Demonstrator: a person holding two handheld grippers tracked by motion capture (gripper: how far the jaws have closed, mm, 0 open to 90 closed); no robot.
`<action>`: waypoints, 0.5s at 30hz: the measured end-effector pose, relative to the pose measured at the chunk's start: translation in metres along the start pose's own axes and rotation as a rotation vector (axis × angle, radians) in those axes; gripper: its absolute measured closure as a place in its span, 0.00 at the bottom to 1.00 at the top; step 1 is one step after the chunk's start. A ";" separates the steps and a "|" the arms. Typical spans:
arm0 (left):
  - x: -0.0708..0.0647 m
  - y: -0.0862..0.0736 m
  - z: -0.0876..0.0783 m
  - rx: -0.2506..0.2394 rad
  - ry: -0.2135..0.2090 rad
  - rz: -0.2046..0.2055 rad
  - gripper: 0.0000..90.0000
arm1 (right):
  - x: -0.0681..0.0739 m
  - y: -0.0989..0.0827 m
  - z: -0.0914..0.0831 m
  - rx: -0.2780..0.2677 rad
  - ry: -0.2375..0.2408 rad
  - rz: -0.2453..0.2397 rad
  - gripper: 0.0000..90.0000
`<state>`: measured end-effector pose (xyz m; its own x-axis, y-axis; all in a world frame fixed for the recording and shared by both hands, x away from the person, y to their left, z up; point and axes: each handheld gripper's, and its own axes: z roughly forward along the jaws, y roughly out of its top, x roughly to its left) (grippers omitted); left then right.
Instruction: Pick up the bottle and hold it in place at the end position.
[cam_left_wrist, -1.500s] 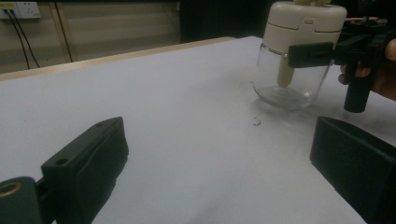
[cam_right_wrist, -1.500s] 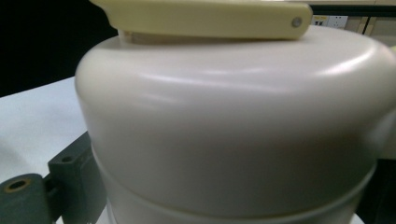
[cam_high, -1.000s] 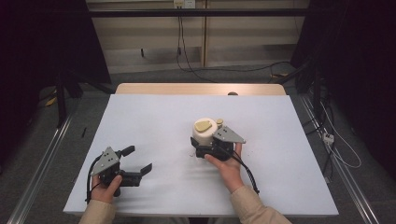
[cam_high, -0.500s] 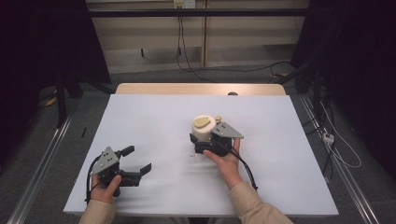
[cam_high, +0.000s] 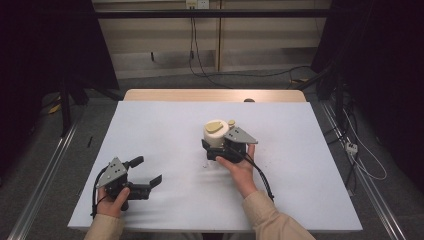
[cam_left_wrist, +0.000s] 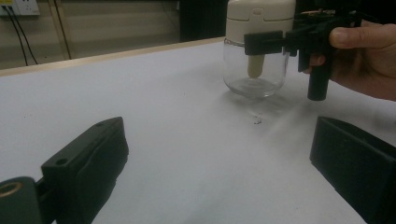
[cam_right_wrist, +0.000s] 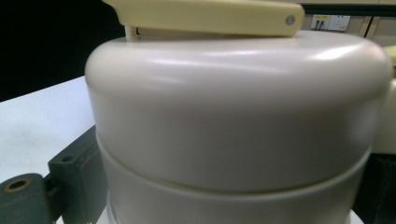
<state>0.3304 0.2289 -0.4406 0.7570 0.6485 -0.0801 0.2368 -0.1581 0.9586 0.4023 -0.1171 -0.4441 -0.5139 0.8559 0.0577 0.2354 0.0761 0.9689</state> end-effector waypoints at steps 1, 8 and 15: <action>0.000 0.000 0.000 0.000 0.000 0.004 0.04 | -0.001 0.001 0.001 -0.004 -0.002 0.004 0.07; 0.001 0.000 0.000 -0.001 0.001 0.002 0.04 | -0.006 0.005 0.005 -0.010 -0.009 0.016 0.07; 0.001 -0.001 0.000 -0.002 0.003 -0.006 0.04 | -0.009 0.005 0.009 -0.007 -0.013 0.018 0.07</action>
<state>0.3308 0.2299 -0.4414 0.7539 0.6514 -0.0855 0.2403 -0.1522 0.9587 0.4159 -0.1195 -0.4416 -0.4990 0.8636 0.0721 0.2392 0.0572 0.9693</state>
